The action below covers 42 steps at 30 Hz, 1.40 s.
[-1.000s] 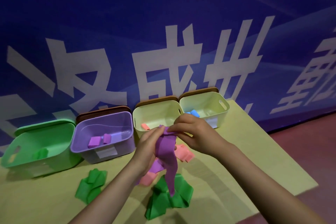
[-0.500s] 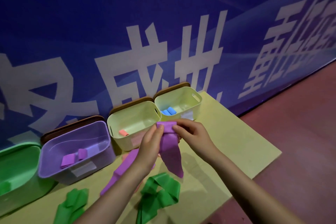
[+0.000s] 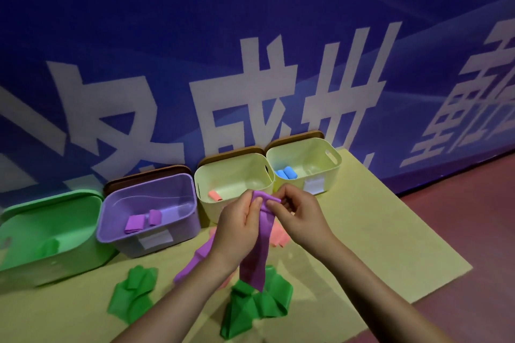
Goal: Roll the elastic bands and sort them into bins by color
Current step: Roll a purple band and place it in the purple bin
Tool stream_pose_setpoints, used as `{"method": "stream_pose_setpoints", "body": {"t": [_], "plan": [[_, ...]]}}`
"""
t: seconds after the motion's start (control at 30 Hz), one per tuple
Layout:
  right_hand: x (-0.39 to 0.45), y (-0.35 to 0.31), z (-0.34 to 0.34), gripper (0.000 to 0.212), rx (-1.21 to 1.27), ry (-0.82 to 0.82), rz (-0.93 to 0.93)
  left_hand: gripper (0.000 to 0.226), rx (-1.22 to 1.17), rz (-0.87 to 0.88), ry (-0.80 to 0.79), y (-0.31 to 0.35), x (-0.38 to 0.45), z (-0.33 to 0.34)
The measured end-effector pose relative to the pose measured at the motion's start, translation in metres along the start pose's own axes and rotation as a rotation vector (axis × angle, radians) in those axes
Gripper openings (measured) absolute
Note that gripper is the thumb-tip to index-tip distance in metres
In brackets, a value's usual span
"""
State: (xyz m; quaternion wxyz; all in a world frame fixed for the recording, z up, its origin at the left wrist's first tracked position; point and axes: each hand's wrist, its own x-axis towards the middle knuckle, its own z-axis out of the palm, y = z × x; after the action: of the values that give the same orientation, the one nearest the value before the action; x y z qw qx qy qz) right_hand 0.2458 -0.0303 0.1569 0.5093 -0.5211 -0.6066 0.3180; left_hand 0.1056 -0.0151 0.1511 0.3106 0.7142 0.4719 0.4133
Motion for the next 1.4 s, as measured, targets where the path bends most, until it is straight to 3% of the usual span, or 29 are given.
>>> {"method": "stream_pose_setpoints", "body": {"t": [0.13,0.3,0.37,0.57,0.8,0.9,1.03,1.13,1.4], "plan": [[0.006,-0.003,0.015,0.013,-0.058,-0.008,-0.079,0.026,-0.067,-0.043,0.105,-0.001,-0.005,-0.009],[0.019,-0.006,0.019,0.014,0.049,-0.042,-0.004,0.019,-0.617,-0.387,0.091,0.003,0.0,-0.015],[0.023,-0.004,0.017,0.013,0.065,-0.05,-0.006,0.021,-0.716,-0.475,0.048,0.003,0.001,-0.016],[0.026,0.008,0.014,0.003,-0.172,-0.057,-0.235,0.021,-0.802,-0.667,-0.035,-0.004,0.006,-0.015],[0.033,0.015,0.003,0.017,-0.452,-0.186,-0.528,0.032,-0.676,-0.653,0.012,-0.012,0.007,-0.015],[0.036,0.01,0.002,0.022,-0.472,-0.229,-0.559,0.033,-0.701,-0.638,0.05,-0.012,0.002,-0.015],[0.033,0.008,0.002,0.023,-0.395,-0.315,-0.509,0.036,-0.698,-0.604,0.007,-0.012,-0.006,-0.016],[0.028,0.009,-0.003,0.018,-0.219,-0.35,-0.35,0.029,-0.654,-0.581,0.041,-0.012,-0.01,-0.013],[-0.002,0.013,-0.024,0.015,0.105,-0.2,0.068,0.03,-0.666,-0.571,-0.025,-0.003,-0.011,0.014]]}}
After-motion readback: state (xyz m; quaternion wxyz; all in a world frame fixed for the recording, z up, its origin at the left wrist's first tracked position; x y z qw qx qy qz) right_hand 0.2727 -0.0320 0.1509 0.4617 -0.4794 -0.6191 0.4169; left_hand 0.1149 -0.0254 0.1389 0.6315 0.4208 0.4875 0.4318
